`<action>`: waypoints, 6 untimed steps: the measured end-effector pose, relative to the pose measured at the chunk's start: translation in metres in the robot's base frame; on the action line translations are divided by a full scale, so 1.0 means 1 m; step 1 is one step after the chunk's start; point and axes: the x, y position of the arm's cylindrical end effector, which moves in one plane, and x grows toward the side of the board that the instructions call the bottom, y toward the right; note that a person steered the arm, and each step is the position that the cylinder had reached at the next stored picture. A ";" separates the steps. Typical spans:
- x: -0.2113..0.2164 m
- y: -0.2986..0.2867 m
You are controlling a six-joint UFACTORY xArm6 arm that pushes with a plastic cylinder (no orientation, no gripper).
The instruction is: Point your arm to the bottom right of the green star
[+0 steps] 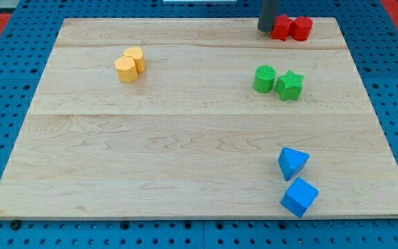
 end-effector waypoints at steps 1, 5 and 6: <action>0.040 0.000; 0.210 0.068; 0.201 0.026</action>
